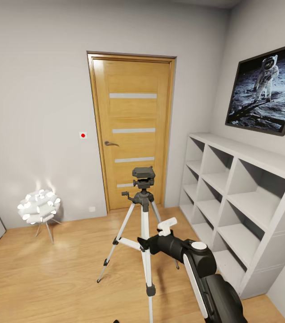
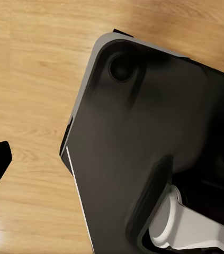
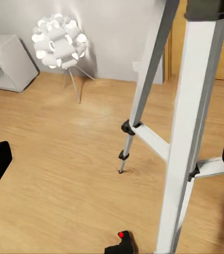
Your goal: Attach the digital camera to the camera tripod in the bedroom.
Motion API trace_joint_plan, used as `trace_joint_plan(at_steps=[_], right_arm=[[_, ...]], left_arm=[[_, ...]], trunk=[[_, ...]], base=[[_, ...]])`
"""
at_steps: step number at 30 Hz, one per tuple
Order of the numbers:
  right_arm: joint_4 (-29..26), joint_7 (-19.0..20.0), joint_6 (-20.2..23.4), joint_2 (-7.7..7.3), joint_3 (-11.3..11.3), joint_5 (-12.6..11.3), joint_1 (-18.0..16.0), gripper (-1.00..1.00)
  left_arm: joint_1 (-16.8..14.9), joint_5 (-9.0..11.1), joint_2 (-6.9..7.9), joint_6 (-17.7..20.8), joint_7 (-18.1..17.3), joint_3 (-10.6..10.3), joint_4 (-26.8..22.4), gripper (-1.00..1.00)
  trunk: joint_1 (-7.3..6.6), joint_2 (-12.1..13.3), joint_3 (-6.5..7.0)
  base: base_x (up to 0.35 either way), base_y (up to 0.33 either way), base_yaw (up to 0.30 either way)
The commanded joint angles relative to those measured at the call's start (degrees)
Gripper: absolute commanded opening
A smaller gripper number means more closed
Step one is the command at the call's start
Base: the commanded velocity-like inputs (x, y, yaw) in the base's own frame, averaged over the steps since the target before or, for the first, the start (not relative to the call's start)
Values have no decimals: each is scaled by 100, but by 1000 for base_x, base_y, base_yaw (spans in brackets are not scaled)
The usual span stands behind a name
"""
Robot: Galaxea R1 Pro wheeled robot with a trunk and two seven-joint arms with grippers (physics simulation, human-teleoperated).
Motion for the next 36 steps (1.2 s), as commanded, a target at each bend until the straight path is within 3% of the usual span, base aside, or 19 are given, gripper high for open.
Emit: trace_joint_plan(at_steps=[1, 8, 16, 26, 30, 36], right_arm=[[-4, 46, -14, 16, 17, 60, -2, 100], [43, 32, -435, 67, 65, 16, -2, 100], [508, -142, -1016, 76, 96, 0, -2, 100], [739, -1103, -1138, 76, 118, 16, -21, 100], [975, -1412, -1140, 76, 118, 0, -278, 100], [1520, -1519, -1142, 76, 114, -11, -713, 100]], left_arm=[[1, 17, 0, -11, 2, 2, -1, 100], [1, 18, 1, -11, 2, 2, -1, 100], [1, 20, 1, -13, 2, 2, -1, 100], [1, 20, 1, -19, 2, 2, -1, 100], [1, 16, 1, -20, 2, 2, -1, 100], [1, 18, 1, -20, 2, 2, -1, 100]], trunk=[[2, -3, -2], [2, -3, -2], [2, -3, -2], [2, -3, -2], [2, -3, -2], [2, -3, -2]], base=[[0, 0, 0], [0, 0, 0], [0, 0, 0], [0, 0, 0], [0, 0, 0], [0, 0, 0]])
